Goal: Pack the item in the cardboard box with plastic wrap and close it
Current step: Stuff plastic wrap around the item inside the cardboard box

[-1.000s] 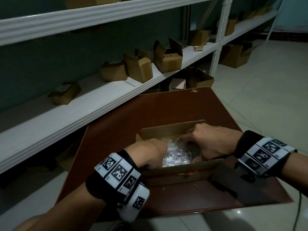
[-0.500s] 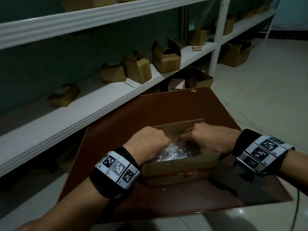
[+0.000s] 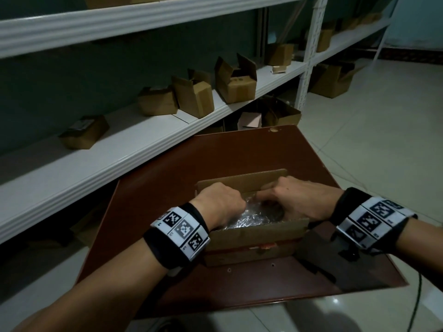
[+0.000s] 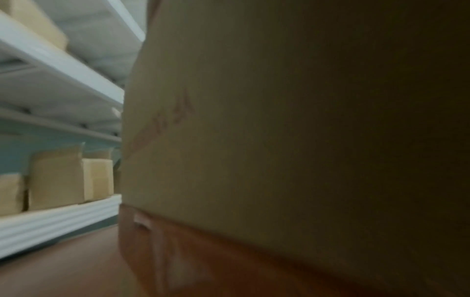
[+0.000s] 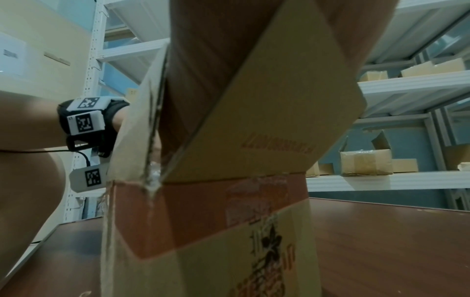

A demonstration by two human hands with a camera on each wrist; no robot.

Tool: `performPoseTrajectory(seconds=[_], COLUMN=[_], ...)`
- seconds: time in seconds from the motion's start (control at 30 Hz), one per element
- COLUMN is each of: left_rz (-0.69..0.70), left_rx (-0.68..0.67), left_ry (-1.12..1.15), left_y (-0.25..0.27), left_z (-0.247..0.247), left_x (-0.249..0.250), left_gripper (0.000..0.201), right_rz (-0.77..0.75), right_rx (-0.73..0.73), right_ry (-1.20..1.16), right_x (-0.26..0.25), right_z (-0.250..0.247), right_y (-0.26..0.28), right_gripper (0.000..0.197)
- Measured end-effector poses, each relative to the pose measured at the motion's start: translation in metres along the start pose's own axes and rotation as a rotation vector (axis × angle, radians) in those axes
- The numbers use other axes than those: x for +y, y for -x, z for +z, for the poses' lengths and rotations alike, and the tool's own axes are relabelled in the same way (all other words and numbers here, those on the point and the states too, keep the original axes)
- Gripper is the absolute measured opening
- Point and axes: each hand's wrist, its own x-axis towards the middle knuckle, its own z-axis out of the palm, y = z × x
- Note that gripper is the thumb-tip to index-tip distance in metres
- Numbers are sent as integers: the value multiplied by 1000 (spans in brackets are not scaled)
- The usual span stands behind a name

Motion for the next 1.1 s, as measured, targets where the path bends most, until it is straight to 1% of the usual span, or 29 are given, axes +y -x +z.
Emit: performPoseTrajectory(seconds=[0.07,0.2,0.27,0.33,0.37,0.4,0.47,0.53,0.63,0.67,0.73,0.8,0.87,0.97,1.07,1.1], left_rz=[-10,-78,-38,-30,-33,-38,-6,35,81,76,70,103,119,118,123,113], left_rx=[-13,-160,-158,-131,-103,-58,39,97,174,185,208,218,218,206,230,233], left_ry=[66,251,243,264,280,285,208,157,213,199,99,4,-18,-43,-53,-47], left_y=[0,10,16,18,17,14,13,13,14,14,13,9,5,5,5,6], left_z=[2,8,9,11,12,12,12,14,18,18,14,9,9,10,11,11], left_x=[-1,-15,-19,-20,-20,-20,-19,-20,-26,-28,-25,-19,-17,-17,-15,-15], left_gripper=[12,27,22,8,6,7,9,13,27,29,26,31,34,25,34,33], right_rz=[11,-31,-33,-35,-39,-43,-42,-37,-46,-47,-45,-49,-55,-37,-32,-34], right_rx=[-10,17,8,-2,-3,0,9,14,9,2,-3,7,7,-3,-15,-15], right_ry=[-26,-51,-50,-37,-30,-22,-19,-23,-42,-48,-39,-15,-6,7,21,33], right_x=[2,8,9,10,10,10,10,12,11,11,10,9,10,9,7,6], right_z=[3,3,3,4,4,4,4,5,5,4,3,4,6,6,5,5], right_y=[-1,-4,-5,-6,-8,-9,-9,-9,-9,-9,-10,-10,-10,-11,-10,-11], right_gripper=[50,50,50,50,48,47,45,44,45,46,49,48,47,49,50,49])
